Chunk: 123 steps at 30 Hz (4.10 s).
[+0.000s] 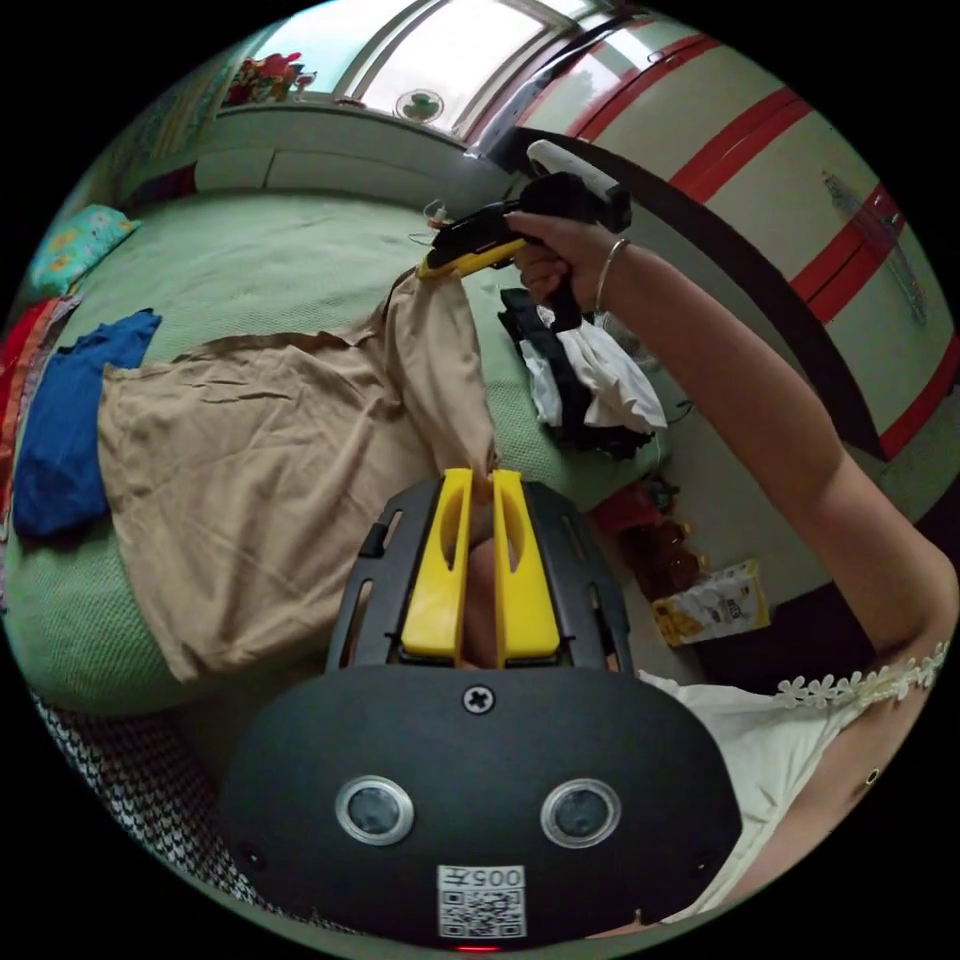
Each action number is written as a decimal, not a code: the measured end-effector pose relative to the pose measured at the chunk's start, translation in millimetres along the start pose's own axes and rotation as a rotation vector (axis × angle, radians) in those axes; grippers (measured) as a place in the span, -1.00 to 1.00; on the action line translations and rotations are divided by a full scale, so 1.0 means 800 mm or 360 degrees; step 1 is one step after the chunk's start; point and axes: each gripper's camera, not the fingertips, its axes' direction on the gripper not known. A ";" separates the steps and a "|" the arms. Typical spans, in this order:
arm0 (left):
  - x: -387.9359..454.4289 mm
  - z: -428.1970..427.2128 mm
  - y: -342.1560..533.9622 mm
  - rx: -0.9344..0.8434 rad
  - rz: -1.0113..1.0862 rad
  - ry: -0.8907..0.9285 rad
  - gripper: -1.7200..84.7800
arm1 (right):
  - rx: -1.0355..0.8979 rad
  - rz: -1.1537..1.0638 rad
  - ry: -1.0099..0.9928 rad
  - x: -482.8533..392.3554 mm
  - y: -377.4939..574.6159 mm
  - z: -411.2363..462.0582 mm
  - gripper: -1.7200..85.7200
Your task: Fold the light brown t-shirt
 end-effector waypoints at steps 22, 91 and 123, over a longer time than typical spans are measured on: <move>-0.314 -0.196 0.219 0.0134 -0.0922 -0.0380 -0.71 | -0.0072 -0.0741 -0.0020 -0.431 -0.041 0.218 -0.71; -0.386 0.031 -0.102 0.0038 -0.0655 -0.0105 -0.81 | 0.0714 -0.0817 0.1160 -0.302 0.541 0.121 -1.00; -0.340 0.170 -0.158 -0.0332 -0.0593 -0.0490 -0.84 | 0.0059 -0.0315 0.0149 -0.086 0.454 0.129 -1.00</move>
